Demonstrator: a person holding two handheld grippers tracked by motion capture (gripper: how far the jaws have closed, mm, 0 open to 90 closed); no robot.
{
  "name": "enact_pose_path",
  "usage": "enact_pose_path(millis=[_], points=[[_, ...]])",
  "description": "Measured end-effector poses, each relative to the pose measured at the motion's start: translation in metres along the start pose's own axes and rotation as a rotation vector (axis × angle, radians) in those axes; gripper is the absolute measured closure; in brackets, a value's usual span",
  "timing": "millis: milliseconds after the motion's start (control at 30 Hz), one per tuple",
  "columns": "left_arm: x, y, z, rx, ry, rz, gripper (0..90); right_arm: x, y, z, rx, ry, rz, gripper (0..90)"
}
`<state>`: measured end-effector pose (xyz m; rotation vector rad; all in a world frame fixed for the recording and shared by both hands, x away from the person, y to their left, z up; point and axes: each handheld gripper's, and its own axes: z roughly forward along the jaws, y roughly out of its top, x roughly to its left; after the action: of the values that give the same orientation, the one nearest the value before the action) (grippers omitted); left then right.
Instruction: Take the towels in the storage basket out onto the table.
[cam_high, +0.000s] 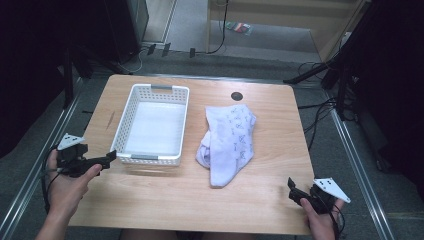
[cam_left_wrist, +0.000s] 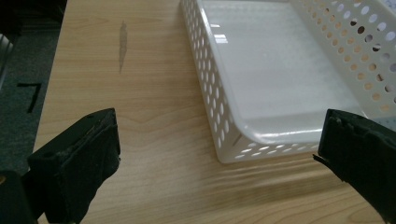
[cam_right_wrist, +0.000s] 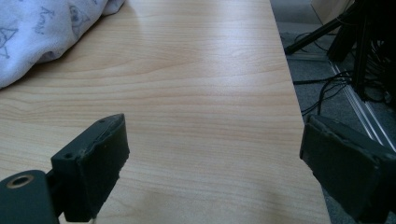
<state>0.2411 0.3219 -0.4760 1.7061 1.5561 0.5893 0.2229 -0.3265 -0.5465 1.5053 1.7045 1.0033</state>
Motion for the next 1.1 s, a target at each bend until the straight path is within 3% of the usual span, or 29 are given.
enact_pose_path(millis=[100, 233, 333, 567, 700, 767, 867, 967, 1100], points=[[0.009, -0.017, 0.0, -0.013, -0.003, -0.006, 0.0, 0.0, 0.0, 0.0, -0.001, -0.002, 0.0, 8.1], [0.013, -0.026, -0.001, -0.03, -0.008, -0.002, 0.0, 0.0, 0.0, 0.0, 0.0, -0.003, 0.0, 8.1], [0.019, -0.036, -0.001, -0.054, 0.014, 0.015, 0.0, 0.0, 0.0, 0.0, -0.001, -0.004, 0.004, 8.1], [0.039, -0.063, 0.002, -0.064, 0.024, -0.032, 0.0, 0.0, 0.0, 0.0, 0.0, -0.005, 0.002, 8.1], [0.042, -0.069, 0.003, -0.06, 0.034, -0.033, 0.0, 0.0, 0.0, 0.0, 0.0, -0.007, 0.002, 8.1], [0.042, -0.075, 0.003, -0.066, 0.049, 0.004, 0.0, 0.0, 0.0, 0.0, -0.002, -0.009, 0.003, 8.1], [0.042, -0.079, 0.005, -0.072, 0.04, 0.012, 0.0, -0.001, 0.0, 0.0, -0.001, -0.009, 0.004, 8.1], [0.042, -0.081, 0.006, -0.093, 0.028, -0.016, 0.0, -0.001, 0.0, -0.001, -0.003, -0.008, 0.003, 8.1], [0.042, -0.083, 0.007, -0.101, 0.029, -0.024, 0.0, -0.001, 0.0, -0.001, -0.002, -0.006, 0.004, 8.1]])
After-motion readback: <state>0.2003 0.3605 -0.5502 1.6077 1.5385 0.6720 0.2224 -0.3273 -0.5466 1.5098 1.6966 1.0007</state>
